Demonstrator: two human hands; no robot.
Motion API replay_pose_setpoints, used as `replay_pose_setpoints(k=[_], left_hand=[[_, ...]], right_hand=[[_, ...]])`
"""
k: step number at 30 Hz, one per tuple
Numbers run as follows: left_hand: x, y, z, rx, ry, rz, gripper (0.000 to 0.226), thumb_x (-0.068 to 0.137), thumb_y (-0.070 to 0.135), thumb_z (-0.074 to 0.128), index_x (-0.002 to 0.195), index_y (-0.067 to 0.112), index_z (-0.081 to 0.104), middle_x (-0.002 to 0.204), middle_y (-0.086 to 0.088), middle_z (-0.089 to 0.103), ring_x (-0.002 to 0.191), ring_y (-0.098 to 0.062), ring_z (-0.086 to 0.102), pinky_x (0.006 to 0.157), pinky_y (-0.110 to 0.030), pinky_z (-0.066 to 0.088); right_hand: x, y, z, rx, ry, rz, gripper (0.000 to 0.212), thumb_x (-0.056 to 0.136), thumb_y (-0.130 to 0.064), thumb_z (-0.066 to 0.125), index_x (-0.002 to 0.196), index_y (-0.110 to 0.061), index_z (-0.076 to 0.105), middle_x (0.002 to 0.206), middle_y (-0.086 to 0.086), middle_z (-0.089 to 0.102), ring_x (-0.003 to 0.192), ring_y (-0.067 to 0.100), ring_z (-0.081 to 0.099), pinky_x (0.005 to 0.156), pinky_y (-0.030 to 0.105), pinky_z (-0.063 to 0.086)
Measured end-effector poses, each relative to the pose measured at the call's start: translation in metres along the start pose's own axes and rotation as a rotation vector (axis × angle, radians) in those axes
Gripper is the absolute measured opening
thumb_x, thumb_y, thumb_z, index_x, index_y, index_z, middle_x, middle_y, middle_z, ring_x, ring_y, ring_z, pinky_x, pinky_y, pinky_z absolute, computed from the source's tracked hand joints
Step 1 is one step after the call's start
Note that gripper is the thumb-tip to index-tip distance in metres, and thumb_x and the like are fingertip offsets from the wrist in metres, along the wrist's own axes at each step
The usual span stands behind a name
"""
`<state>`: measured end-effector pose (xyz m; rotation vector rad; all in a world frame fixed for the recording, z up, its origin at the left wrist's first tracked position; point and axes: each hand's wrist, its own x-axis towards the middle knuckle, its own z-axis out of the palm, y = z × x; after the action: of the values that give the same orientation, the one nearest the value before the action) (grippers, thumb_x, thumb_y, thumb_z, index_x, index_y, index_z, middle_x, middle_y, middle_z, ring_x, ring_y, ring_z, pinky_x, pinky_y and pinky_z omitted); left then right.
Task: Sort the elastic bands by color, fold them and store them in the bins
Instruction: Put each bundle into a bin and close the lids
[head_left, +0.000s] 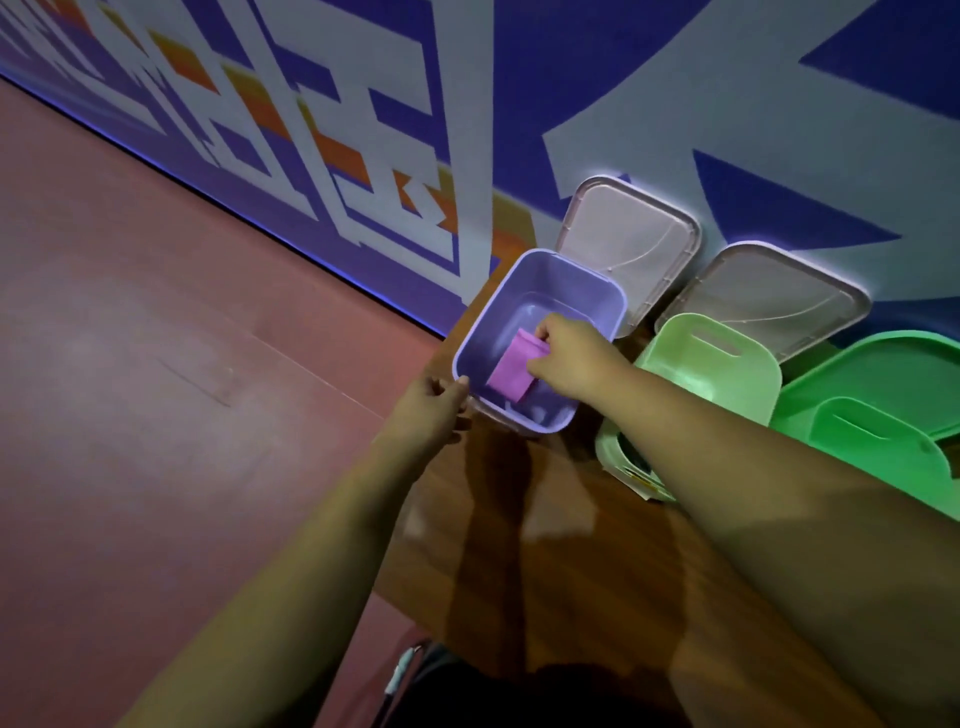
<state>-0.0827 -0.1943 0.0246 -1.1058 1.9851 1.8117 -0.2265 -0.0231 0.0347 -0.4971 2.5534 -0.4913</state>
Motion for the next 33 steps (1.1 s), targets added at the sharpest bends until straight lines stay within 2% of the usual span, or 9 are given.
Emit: replay_pose_setpoints(k=[5, 7, 11, 14, 18, 23, 26, 29, 33], left_hand=[[0.02, -0.003, -0.006, 0.044, -0.032, 0.041, 0.024, 0.105, 0.034, 0.06, 0.126, 0.022, 0.054, 0.106, -0.007, 0.072, 0.081, -0.022, 0.074, 0.068, -0.036, 0.057], [0.023, -0.002, -0.008, 0.063, -0.058, 0.076, 0.019, 0.106, 0.03, 0.059, 0.123, 0.025, 0.055, 0.105, -0.006, 0.073, 0.083, -0.022, 0.074, 0.068, -0.035, 0.057], [0.031, -0.002, -0.01, 0.093, -0.076, 0.102, 0.016, 0.101, 0.02, 0.06, 0.113, 0.031, 0.056, 0.101, -0.002, 0.073, 0.074, -0.013, 0.069, 0.068, -0.034, 0.056], [0.036, -0.003, -0.012, 0.108, -0.077, 0.103, 0.024, 0.092, 0.019, 0.062, 0.112, 0.032, 0.059, 0.094, 0.006, 0.073, 0.069, -0.007, 0.066, 0.07, -0.033, 0.056], [0.037, 0.005, -0.011, 0.118, -0.058, 0.185, 0.033, 0.09, 0.0, 0.058, 0.118, 0.016, 0.064, 0.093, 0.004, 0.07, 0.062, 0.005, 0.062, 0.057, -0.01, 0.046], [0.04, 0.004, -0.007, 0.087, -0.037, 0.214, 0.038, 0.087, 0.006, 0.059, 0.12, 0.022, 0.066, 0.104, 0.005, 0.073, 0.079, 0.005, 0.066, 0.071, -0.018, 0.05], [0.037, 0.004, -0.005, 0.072, -0.028, 0.22, 0.036, 0.088, 0.007, 0.06, 0.118, 0.026, 0.068, 0.104, 0.009, 0.074, 0.083, 0.003, 0.067, 0.072, -0.018, 0.051], [0.034, 0.004, -0.003, 0.076, -0.052, 0.223, 0.035, 0.088, 0.007, 0.059, 0.115, 0.028, 0.07, 0.103, 0.01, 0.076, 0.088, -0.003, 0.07, 0.072, -0.018, 0.052], [0.03, 0.007, -0.001, 0.095, -0.084, 0.21, 0.038, 0.087, 0.012, 0.059, 0.114, 0.035, 0.072, 0.104, 0.013, 0.076, 0.093, -0.006, 0.072, 0.076, -0.024, 0.052]], right_hand=[[0.035, -0.005, 0.034, -0.079, -0.142, 0.033, 0.016, 0.095, -0.022, 0.068, 0.102, -0.012, 0.058, 0.106, 0.014, 0.064, 0.095, 0.033, 0.059, 0.076, 0.033, 0.04], [0.045, -0.005, 0.043, -0.119, -0.177, 0.038, 0.014, 0.097, -0.022, 0.066, 0.1, -0.012, 0.056, 0.113, 0.017, 0.066, 0.097, 0.035, 0.06, 0.078, 0.035, 0.043], [0.054, -0.002, 0.052, -0.157, -0.203, 0.062, 0.026, 0.102, -0.02, 0.06, 0.123, -0.004, 0.065, 0.122, 0.019, 0.068, 0.11, 0.039, 0.064, 0.087, 0.038, 0.05], [0.053, -0.002, 0.05, -0.191, -0.217, 0.066, 0.019, 0.101, -0.018, 0.061, 0.114, -0.006, 0.069, 0.116, 0.018, 0.068, 0.107, 0.038, 0.064, 0.083, 0.036, 0.048], [0.044, -0.01, 0.02, -0.109, -0.032, -0.013, 0.016, 0.1, -0.018, 0.06, 0.098, -0.005, 0.07, 0.104, 0.014, 0.068, 0.102, 0.037, 0.064, 0.081, 0.04, 0.05], [0.021, -0.015, -0.056, 0.027, 0.438, -0.053, 0.017, 0.096, -0.017, 0.061, 0.107, -0.015, 0.073, 0.12, 0.01, 0.063, 0.097, 0.03, 0.065, 0.089, 0.044, 0.055], [0.011, -0.006, -0.096, -0.053, 0.63, -0.021, 0.024, 0.094, -0.014, 0.063, 0.118, -0.015, 0.067, 0.132, 0.011, 0.055, 0.103, 0.031, 0.062, 0.093, 0.043, 0.052], [0.012, 0.009, -0.114, -0.162, 0.6, 0.128, 0.046, 0.091, -0.01, 0.065, 0.136, -0.011, 0.058, 0.141, 0.016, 0.049, 0.123, 0.04, 0.053, 0.103, 0.049, 0.048], [0.015, 0.02, -0.113, -0.17, 0.554, 0.219, 0.051, 0.089, -0.003, 0.065, 0.139, -0.007, 0.053, 0.141, 0.02, 0.047, 0.124, 0.046, 0.05, 0.105, 0.055, 0.046]])
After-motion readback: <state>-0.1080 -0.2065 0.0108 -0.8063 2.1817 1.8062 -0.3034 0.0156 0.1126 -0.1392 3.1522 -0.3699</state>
